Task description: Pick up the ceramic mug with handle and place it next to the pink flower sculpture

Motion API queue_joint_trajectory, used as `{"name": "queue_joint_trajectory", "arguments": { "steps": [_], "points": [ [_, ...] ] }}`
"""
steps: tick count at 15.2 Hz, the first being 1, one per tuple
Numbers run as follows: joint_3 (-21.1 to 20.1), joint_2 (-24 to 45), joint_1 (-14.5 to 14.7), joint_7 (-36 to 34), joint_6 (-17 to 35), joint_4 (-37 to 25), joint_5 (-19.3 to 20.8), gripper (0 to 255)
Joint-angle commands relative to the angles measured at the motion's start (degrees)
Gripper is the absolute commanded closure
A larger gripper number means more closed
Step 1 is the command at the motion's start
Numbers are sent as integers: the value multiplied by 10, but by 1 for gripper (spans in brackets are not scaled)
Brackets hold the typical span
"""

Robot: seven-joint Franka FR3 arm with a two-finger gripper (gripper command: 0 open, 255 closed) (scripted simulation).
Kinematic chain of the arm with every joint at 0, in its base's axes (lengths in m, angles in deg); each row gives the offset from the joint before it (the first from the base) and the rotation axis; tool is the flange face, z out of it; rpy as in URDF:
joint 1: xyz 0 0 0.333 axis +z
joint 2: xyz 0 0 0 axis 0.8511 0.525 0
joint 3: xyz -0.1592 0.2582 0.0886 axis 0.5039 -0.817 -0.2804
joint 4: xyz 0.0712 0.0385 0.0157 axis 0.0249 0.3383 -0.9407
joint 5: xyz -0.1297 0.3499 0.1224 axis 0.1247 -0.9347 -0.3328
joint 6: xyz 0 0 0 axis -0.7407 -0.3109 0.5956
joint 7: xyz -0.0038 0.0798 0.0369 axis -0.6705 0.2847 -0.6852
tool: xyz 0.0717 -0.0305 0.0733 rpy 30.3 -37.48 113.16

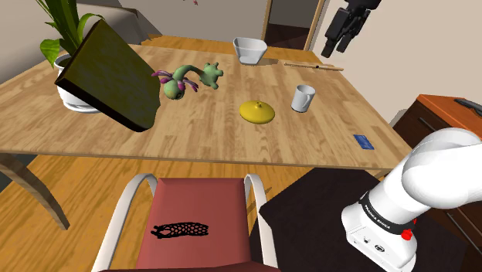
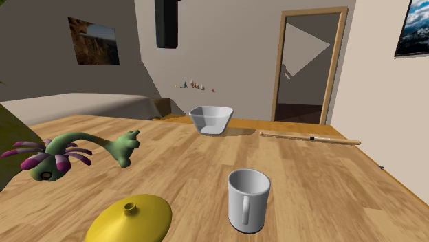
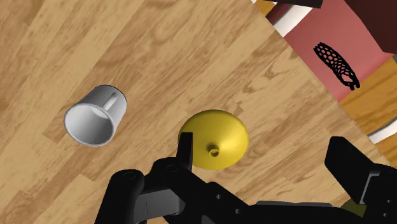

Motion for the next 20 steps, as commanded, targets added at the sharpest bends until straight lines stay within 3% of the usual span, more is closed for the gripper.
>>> {"name": "queue_joint_trajectory", "arguments": {
  "steps": [1, 11, 20],
  "points": [
    [0, 0, 0, 0, 0, 0, 0, 0],
    [92, 105, -26, 107, 131, 38, 36, 0],
    [173, 255, -39, 211, 239, 8, 29, 0]
  ]
}}
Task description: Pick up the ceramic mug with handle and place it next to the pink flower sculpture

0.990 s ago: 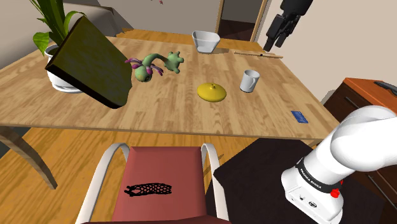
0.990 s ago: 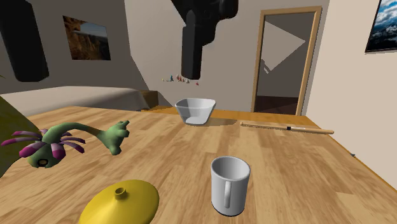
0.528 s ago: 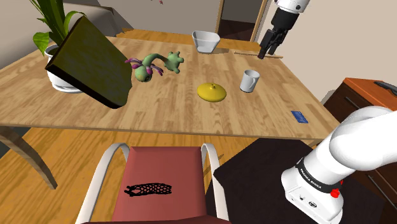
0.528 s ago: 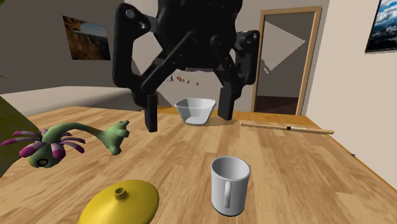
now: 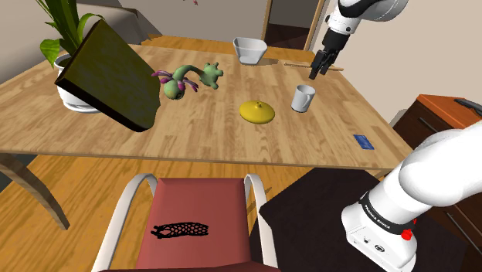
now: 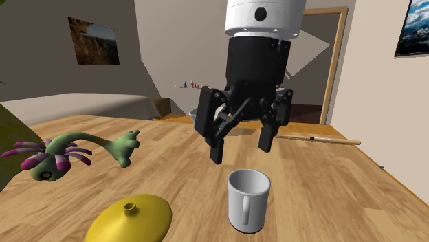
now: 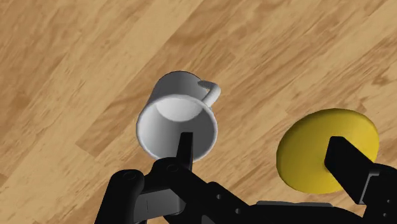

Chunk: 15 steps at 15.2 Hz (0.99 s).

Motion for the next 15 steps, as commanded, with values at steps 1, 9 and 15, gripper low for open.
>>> {"name": "queue_joint_trajectory", "arguments": {
  "steps": [1, 9, 15],
  "points": [
    [18, 37, -2, 26, 22, -12, -7, 0],
    [68, 207, -17, 139, 83, -95, -74, 0],
    [67, 239, -19, 155, 121, -84, -93, 0]
  ]
}}
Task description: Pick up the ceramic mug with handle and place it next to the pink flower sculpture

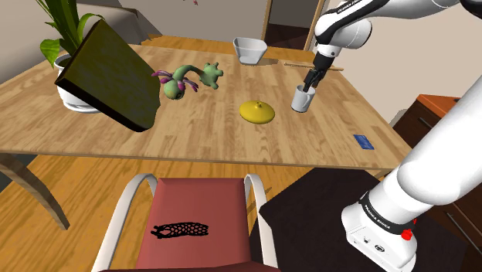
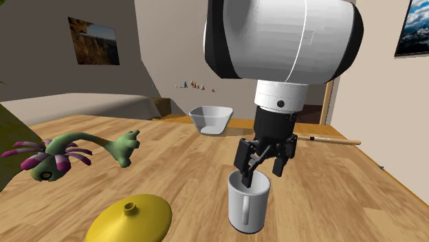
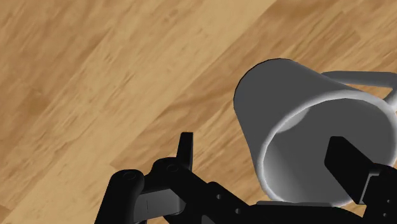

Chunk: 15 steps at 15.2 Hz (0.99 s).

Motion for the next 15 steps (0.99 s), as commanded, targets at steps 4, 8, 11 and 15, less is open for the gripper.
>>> {"name": "queue_joint_trajectory", "arguments": {
  "steps": [4, 8, 11, 15],
  "points": [
    [-2, 17, 0, 8, 24, 9, -11, 0],
    [-2, 17, 0, 8, 24, 9, -11, 0],
    [-2, 17, 0, 8, 24, 9, -11, 255],
    [-2, 17, 0, 8, 24, 9, -11, 255]
  ]
}}
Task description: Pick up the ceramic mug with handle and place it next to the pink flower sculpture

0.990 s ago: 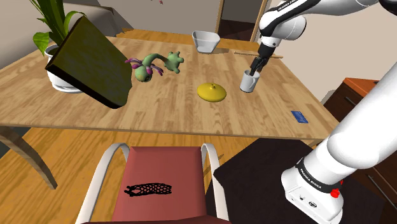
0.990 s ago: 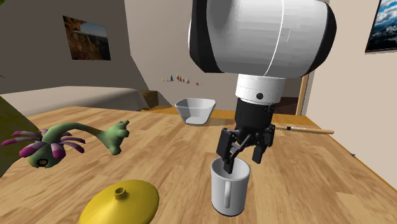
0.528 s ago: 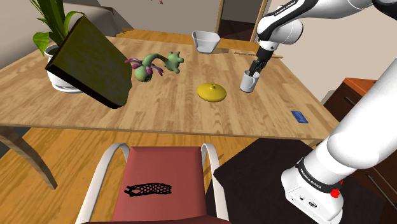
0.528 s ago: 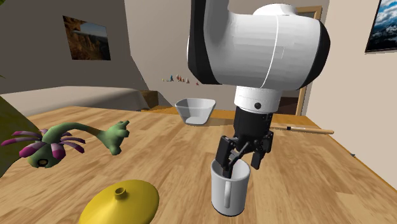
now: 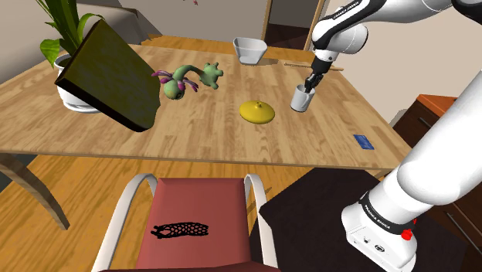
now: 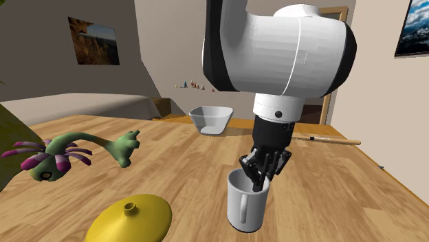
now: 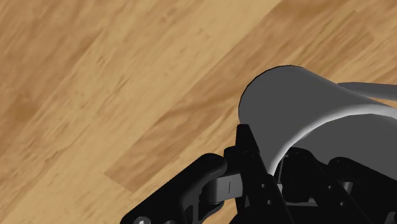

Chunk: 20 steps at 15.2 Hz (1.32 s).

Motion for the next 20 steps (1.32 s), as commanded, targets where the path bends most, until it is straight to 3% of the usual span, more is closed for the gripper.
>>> {"name": "queue_joint_trajectory", "arguments": {
  "steps": [1, 5, 20],
  "points": [
    [0, 0, 0, 0, 0, 0, 0, 255],
    [0, 0, 0, 0, 0, 0, 0, 255],
    [2, -58, 3, -33, -107, -57, 37, 255]
  ]
}}
